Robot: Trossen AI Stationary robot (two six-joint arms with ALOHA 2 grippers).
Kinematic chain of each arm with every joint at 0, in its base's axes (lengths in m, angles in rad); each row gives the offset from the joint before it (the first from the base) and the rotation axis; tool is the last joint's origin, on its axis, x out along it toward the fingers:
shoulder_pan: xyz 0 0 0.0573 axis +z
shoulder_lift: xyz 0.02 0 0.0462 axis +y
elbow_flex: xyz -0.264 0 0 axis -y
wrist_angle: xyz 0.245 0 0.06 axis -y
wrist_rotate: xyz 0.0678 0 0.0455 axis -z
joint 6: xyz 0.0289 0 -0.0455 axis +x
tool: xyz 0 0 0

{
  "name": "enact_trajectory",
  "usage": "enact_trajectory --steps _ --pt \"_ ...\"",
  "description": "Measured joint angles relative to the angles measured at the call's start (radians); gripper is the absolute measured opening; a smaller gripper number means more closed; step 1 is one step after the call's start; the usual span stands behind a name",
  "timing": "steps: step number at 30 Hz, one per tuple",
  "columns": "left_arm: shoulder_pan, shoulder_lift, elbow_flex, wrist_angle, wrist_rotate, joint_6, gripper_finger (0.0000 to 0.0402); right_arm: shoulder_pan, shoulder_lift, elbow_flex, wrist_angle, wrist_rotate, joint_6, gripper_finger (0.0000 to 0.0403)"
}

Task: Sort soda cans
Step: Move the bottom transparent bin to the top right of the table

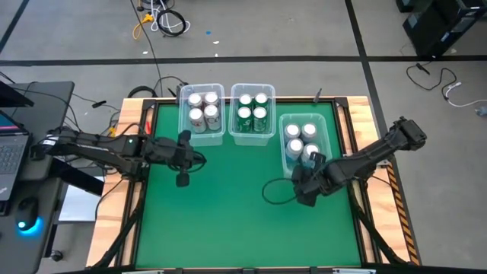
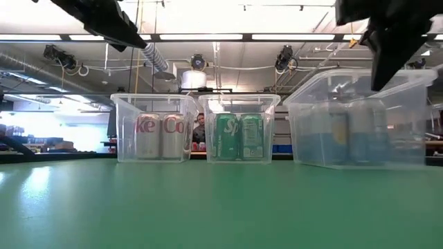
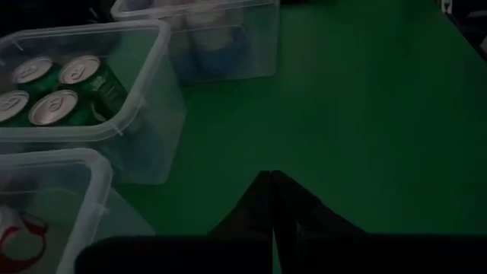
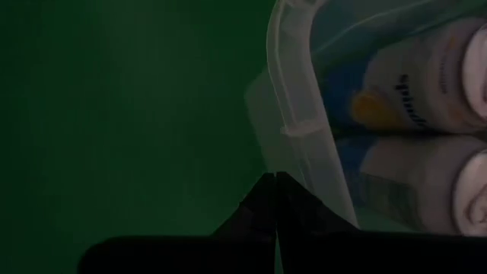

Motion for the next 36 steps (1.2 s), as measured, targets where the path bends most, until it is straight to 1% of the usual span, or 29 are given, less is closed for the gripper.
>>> enact_trajectory --steps 2,5,9,11,15,19,26,30,36 --pt "0.008 -0.003 0.0 -0.005 0.0 0.008 0.0 -0.035 0.0 0.0 -0.02 0.024 -0.031 0.0" --pt "0.017 -0.004 0.0 -0.005 0.0 0.017 0.0 -0.096 0.0 -0.02 -0.002 0.048 -0.1 0.0" --pt "0.036 -0.007 0.0 -0.005 0.003 0.052 0.0 -0.184 0.0 -0.095 0.052 0.069 -0.209 0.0" --pt "0.054 -0.012 -0.001 -0.001 0.022 0.062 0.0 -0.227 0.0 -0.137 0.095 0.072 -0.255 0.0" --pt "0.098 -0.031 -0.001 0.022 0.102 0.07 0.0 -0.299 -0.005 -0.192 0.165 0.092 -0.34 0.0" --pt "0.131 -0.038 -0.001 0.051 0.127 0.093 0.0 -0.346 -0.003 -0.201 0.191 0.151 -0.422 0.0" --pt "0.172 -0.039 -0.001 0.074 0.167 0.122 0.0 -0.444 -0.007 -0.203 0.225 0.156 -0.566 0.0" --pt "0.195 -0.041 -0.001 0.074 0.177 0.127 0.0 -0.5 -0.007 -0.203 0.229 0.192 -0.638 0.0" --pt "0.23 -0.04 -0.001 0.077 0.199 0.148 0.0 -0.563 -0.007 -0.203 0.291 0.197 -0.727 0.0"
